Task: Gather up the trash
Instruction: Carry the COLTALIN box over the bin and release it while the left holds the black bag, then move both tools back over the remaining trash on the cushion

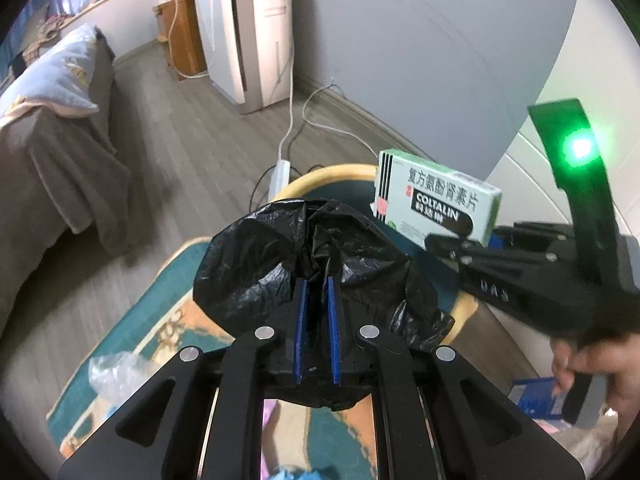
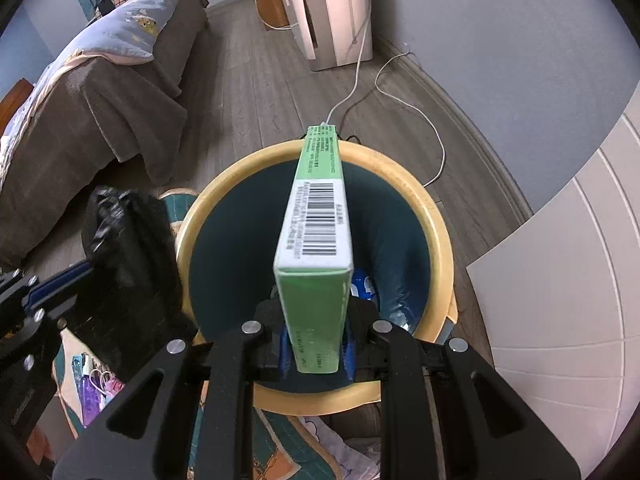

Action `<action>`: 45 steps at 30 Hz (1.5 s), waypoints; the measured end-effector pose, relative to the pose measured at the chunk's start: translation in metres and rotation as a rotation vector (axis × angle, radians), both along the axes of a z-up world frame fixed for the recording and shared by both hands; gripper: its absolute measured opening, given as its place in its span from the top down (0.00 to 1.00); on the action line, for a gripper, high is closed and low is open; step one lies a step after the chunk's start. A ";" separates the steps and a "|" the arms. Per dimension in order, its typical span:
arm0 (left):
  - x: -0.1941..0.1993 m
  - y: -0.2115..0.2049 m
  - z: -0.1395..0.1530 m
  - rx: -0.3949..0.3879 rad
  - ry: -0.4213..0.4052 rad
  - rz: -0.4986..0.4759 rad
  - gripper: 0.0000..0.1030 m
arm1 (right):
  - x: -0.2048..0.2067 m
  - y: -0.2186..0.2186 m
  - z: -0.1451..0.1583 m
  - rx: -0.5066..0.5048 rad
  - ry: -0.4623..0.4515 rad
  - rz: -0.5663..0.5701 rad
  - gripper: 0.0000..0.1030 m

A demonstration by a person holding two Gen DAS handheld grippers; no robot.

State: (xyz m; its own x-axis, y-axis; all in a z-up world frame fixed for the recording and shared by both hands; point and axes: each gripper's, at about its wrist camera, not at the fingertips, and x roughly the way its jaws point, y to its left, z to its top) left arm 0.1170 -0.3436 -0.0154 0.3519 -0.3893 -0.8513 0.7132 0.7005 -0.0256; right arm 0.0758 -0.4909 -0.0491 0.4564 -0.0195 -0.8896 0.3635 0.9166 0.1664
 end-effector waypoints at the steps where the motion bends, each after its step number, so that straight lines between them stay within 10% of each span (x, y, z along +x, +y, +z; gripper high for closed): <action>1: 0.002 -0.003 0.000 -0.002 -0.012 0.000 0.89 | 0.000 -0.001 0.000 -0.004 -0.001 -0.002 0.82; 9: 0.007 -0.013 0.002 -0.035 -0.043 -0.006 0.64 | 0.000 -0.003 -0.001 -0.020 -0.007 -0.001 0.79; 21: 0.002 0.028 0.017 -0.048 -0.109 0.074 0.17 | 0.002 0.004 0.004 -0.023 -0.029 0.029 0.33; 27: -0.007 0.072 0.036 -0.089 -0.142 0.163 0.10 | 0.004 0.019 0.019 -0.034 -0.077 0.055 0.06; 45: -0.046 0.250 0.070 -0.050 -0.213 0.420 0.08 | -0.001 0.117 0.059 -0.179 -0.133 0.216 0.06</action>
State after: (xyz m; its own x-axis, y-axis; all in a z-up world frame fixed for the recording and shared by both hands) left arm 0.0707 -0.0935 0.0544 0.6527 -0.2145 -0.7266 0.3612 0.9312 0.0495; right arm 0.0747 -0.3739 0.0095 0.5791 -0.0603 -0.8130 0.1430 0.9893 0.0285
